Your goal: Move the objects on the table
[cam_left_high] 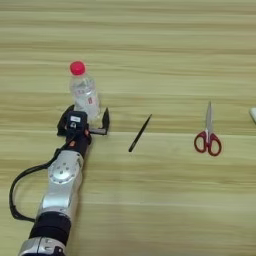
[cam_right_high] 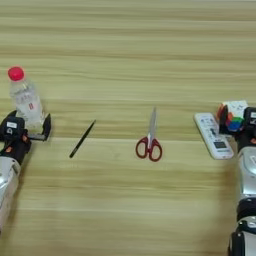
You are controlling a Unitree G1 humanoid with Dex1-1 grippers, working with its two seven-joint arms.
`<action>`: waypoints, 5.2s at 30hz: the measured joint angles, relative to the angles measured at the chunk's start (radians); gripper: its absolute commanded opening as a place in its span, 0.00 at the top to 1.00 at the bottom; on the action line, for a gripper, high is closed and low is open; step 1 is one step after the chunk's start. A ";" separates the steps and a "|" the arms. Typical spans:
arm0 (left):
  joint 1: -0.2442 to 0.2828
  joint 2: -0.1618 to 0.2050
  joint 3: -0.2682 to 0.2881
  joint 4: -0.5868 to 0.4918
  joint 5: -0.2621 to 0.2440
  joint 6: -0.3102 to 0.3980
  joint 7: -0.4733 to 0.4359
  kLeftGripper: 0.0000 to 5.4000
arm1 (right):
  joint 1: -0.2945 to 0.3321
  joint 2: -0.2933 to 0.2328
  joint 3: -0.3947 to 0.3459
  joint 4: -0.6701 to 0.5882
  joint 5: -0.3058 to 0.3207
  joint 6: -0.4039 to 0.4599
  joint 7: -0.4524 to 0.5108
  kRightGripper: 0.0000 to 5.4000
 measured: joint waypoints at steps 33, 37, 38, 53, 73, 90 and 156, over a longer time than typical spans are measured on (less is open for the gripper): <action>0.000 0.001 -0.006 0.001 0.000 0.000 0.002 0.00 | -0.094 -0.010 0.019 0.211 0.005 -0.028 0.064 0.00; 0.000 0.001 -0.006 0.001 0.000 0.000 0.002 0.00 | -0.104 -0.010 0.020 0.221 0.005 -0.028 0.065 0.00; 0.000 0.001 -0.006 0.001 0.000 0.000 0.002 0.00 | -0.106 -0.011 0.020 0.223 0.005 -0.028 0.065 0.00; 0.000 0.001 -0.006 0.007 0.000 -0.001 0.002 0.00 | -0.122 -0.015 0.019 0.258 0.007 -0.023 0.074 0.12; -0.001 0.001 -0.007 0.011 0.000 -0.001 0.004 0.00 | -0.140 -0.015 0.020 0.294 0.007 -0.022 0.078 0.38; -0.005 0.000 -0.012 0.018 0.000 -0.001 0.011 0.00 | -0.103 0.007 0.032 0.061 0.026 -0.028 0.102 0.38; -0.006 0.000 -0.016 0.019 0.000 -0.004 0.029 0.00 | 0.327 0.219 0.488 -0.788 0.022 0.476 0.462 0.17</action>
